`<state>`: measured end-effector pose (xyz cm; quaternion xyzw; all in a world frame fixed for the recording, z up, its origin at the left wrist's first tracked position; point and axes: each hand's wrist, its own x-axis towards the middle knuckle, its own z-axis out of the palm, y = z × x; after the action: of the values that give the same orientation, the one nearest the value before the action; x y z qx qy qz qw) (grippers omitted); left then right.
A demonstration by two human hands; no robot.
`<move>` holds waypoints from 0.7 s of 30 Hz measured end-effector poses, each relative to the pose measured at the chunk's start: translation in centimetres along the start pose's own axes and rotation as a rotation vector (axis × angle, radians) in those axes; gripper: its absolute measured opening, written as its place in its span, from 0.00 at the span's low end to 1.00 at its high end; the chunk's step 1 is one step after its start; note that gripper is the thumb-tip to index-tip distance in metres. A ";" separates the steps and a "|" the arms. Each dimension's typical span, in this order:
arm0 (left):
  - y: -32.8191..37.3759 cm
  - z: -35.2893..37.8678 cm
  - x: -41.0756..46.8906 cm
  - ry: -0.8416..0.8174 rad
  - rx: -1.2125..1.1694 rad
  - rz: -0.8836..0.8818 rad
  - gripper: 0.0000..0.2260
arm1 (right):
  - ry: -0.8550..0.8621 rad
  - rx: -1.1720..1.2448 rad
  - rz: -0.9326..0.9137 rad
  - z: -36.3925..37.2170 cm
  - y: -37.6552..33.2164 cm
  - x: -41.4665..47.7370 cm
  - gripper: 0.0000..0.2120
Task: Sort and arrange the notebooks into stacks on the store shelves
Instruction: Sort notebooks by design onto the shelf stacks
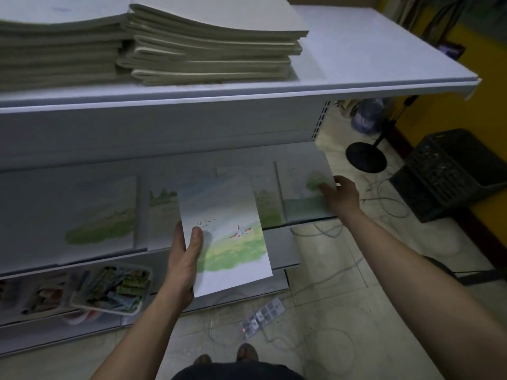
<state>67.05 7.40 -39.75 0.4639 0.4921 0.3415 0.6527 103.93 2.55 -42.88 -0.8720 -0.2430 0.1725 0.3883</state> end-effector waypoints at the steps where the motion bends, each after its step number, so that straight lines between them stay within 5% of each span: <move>1: 0.2 0.2 -0.1 0.002 -0.001 -0.006 0.30 | 0.008 -0.069 -0.018 0.0 0.2 0.3 0.17; 7: -0.2 1.2 0.4 0.004 0.045 -0.010 0.29 | 0.009 -0.296 -0.080 0.2 1.3 1.8 0.22; 12: 0.0 1.4 0.6 -0.032 -0.138 -0.195 0.43 | 0.161 -0.425 -0.116 0.3 0.6 -0.3 0.23; 15: 0.0 1.6 0.7 -0.043 -0.279 -0.295 0.29 | 0.171 -0.177 -0.220 1.1 -1.3 -3.9 0.16; 21: -0.5 1.2 0.2 -0.076 -0.297 -0.305 0.28 | -0.149 0.316 -0.306 4.2 -4.2 -15.6 0.04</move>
<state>68.29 7.11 -40.16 0.2954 0.4758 0.2897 0.7761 87.86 -1.23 -40.61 -0.7381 -0.3705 0.2112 0.5228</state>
